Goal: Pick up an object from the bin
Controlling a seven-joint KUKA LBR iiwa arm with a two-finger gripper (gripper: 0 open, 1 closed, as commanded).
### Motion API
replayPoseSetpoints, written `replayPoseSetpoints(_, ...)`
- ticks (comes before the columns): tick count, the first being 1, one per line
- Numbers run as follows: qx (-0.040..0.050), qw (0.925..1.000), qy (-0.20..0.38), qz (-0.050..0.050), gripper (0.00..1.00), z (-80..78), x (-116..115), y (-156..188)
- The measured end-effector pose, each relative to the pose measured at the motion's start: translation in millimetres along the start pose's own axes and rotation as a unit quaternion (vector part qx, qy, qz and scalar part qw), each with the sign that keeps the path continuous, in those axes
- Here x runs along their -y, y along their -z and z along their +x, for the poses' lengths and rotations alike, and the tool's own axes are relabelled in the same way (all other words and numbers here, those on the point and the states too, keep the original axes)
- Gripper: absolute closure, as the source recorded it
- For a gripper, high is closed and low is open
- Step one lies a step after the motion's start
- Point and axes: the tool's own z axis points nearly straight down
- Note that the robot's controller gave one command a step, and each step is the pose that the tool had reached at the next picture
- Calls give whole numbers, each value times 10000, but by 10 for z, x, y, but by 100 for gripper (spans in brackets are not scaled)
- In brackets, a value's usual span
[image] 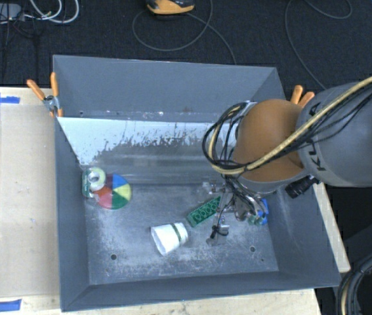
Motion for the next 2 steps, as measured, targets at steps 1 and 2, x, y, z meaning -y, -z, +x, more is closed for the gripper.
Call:
replayPoseSetpoints(1,11,10000,-1,0,0,0,0,19)
replayPoseSetpoints(2,-8,9984,567,6,0,-15,-118,301)
